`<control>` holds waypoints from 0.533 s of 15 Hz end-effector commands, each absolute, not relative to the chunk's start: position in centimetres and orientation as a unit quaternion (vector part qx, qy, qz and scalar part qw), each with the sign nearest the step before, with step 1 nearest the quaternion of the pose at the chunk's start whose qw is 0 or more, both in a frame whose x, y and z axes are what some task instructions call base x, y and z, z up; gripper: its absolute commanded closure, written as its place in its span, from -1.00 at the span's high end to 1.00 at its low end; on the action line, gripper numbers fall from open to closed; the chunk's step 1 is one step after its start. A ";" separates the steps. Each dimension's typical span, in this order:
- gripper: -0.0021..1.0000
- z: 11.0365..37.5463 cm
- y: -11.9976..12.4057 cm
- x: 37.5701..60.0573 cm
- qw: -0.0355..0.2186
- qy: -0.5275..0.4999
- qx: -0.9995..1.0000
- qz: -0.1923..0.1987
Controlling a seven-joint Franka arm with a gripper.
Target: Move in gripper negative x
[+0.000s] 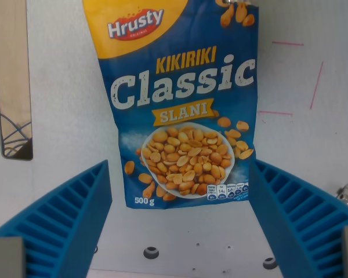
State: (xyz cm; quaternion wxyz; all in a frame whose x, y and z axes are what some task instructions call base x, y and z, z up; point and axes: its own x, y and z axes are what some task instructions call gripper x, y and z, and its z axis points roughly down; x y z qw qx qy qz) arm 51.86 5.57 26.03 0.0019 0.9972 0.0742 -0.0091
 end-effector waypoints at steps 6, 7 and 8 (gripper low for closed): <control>1.00 26.3 5.1 48.9 0.002 0.074 0.997 -0.007; 1.00 26.3 5.1 48.4 0.002 0.074 0.997 -0.007; 1.00 26.3 5.0 47.9 0.002 0.074 0.997 -0.007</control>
